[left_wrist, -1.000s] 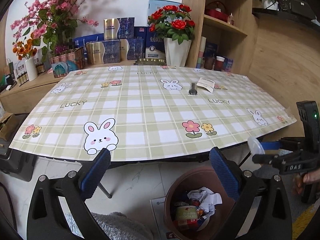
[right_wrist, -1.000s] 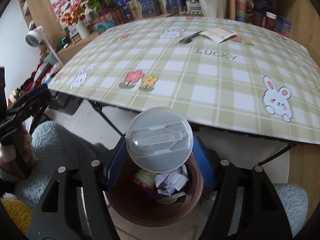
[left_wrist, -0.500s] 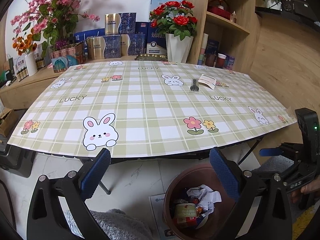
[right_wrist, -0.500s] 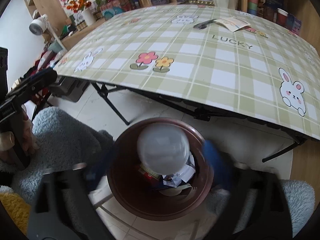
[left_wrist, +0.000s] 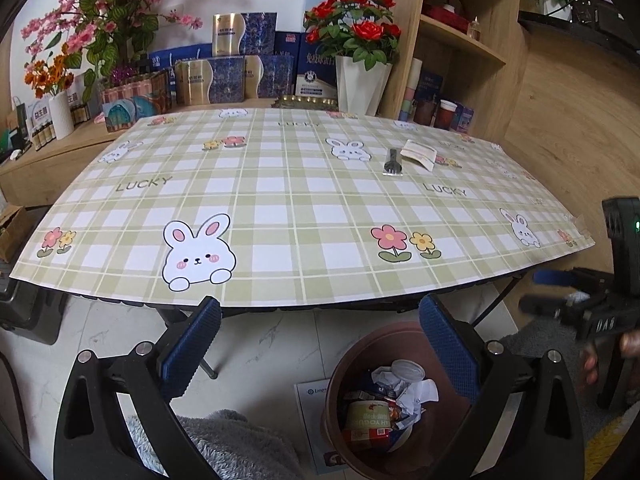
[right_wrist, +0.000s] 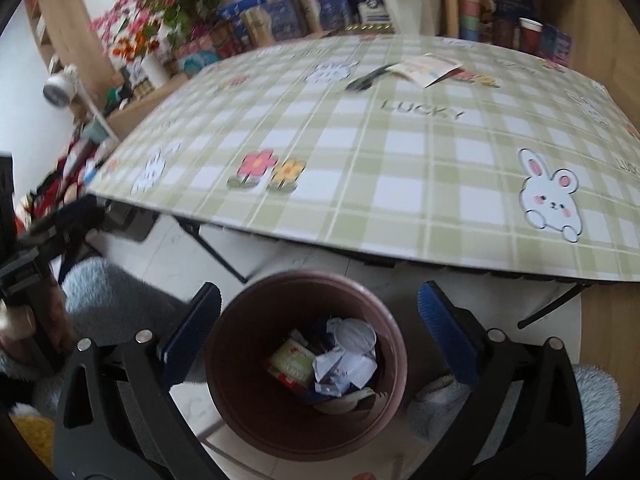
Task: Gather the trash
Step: 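Move both open tools from the bin back toward the table, then grasp the black fork with the left tool while the right tool grasps the paper card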
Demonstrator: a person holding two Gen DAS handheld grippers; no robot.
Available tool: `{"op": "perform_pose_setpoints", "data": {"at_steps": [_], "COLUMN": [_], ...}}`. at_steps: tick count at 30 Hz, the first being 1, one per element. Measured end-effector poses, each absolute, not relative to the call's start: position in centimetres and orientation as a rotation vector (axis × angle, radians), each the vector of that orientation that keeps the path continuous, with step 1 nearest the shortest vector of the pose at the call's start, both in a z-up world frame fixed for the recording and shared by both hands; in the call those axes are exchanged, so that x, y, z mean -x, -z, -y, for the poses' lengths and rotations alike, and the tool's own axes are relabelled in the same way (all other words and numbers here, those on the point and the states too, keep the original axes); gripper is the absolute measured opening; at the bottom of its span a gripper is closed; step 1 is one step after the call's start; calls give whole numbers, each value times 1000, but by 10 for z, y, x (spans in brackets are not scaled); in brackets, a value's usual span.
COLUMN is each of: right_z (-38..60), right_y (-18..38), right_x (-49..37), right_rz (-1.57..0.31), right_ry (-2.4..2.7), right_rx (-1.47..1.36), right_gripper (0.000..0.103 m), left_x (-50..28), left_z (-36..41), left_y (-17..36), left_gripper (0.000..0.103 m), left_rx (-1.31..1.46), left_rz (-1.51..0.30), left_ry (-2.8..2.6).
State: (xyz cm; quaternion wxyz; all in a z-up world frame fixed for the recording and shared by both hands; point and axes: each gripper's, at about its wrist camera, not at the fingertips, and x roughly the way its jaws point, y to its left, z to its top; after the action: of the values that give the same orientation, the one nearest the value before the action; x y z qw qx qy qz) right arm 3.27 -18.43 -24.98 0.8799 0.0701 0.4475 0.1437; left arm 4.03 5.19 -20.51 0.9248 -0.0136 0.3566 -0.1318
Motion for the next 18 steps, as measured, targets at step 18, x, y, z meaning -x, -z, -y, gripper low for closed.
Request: {"op": "perform_pose_setpoints", "data": {"at_steps": [18], "right_z": [265], "right_y": [196], "right_x": [-83], "right_rz": [-786], "right_ry": [-163], "right_rx": [-211], "right_gripper": [97], "left_x": [-117], "left_z": [5], "left_y": [150], "left_gripper": [97], "left_rx": [15], "left_rz": [-658], "left_ry": [416]}}
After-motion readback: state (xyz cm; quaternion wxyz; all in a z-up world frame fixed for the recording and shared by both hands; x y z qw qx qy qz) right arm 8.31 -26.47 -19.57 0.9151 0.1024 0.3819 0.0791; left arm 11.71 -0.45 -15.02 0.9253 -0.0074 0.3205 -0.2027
